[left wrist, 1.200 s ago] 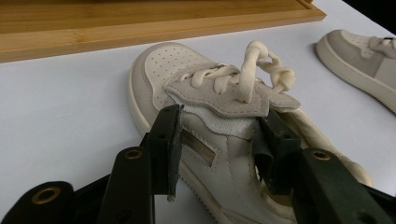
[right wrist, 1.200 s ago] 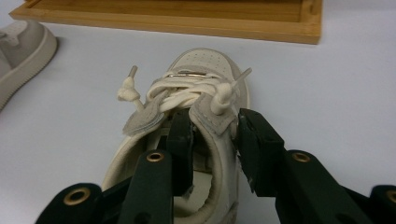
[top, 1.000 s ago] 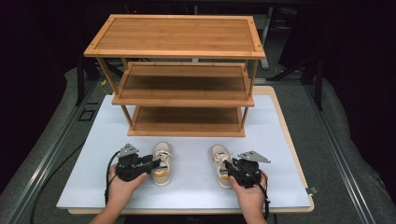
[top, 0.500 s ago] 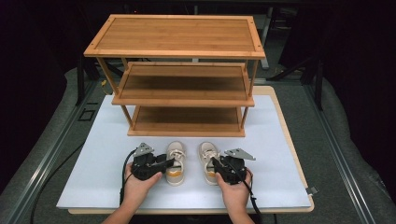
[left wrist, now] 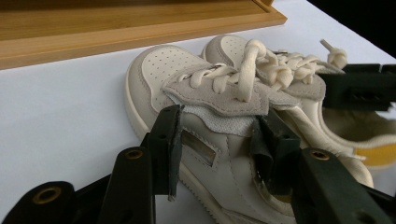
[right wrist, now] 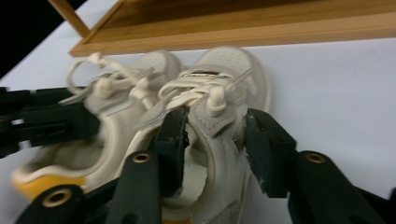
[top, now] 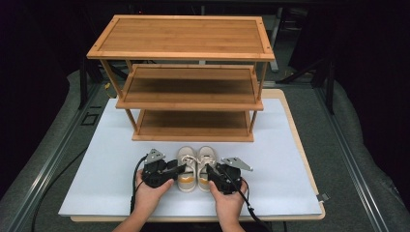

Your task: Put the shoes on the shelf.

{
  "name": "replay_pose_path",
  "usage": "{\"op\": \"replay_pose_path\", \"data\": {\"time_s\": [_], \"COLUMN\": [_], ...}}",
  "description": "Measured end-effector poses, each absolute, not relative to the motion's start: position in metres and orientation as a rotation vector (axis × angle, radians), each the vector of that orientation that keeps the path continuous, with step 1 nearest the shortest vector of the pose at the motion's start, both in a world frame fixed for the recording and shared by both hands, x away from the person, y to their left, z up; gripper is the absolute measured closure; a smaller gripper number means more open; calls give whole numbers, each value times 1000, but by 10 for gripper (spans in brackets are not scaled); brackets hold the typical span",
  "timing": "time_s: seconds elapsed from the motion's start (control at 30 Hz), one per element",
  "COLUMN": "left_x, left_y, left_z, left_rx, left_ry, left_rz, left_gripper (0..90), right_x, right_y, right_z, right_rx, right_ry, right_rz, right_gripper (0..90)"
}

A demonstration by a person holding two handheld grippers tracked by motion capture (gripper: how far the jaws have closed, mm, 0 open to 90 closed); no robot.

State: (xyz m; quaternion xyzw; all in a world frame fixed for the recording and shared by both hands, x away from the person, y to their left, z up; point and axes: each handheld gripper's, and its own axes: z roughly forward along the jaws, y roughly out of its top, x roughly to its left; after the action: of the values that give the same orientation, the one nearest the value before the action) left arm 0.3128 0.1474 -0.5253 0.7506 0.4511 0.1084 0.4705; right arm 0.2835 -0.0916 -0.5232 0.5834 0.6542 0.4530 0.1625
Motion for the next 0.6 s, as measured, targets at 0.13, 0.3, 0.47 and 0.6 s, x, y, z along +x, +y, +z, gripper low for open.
{"op": "replay_pose_path", "data": {"time_s": [0.13, 0.3, 0.47, 0.6], "left_x": [317, 316, 310, 306], "left_y": [149, 152, 153, 157], "left_z": [-526, -527, -529, -532], "left_rx": [1833, 1828, 1776, 1736], "left_ry": [1096, 1091, 1145, 1183], "left_rz": [252, 253, 254, 251], "left_gripper": [559, 555, 454, 408], "right_x": [280, 282, 281, 280], "right_y": [-89, -92, -101, -109], "right_z": [-524, -525, -523, -524], "right_rx": [1625, 1639, 1557, 1545], "right_ry": [1890, 1895, 1907, 1911], "right_rz": [1278, 1310, 1303, 1333], "right_gripper": [551, 507, 452, 431]}}
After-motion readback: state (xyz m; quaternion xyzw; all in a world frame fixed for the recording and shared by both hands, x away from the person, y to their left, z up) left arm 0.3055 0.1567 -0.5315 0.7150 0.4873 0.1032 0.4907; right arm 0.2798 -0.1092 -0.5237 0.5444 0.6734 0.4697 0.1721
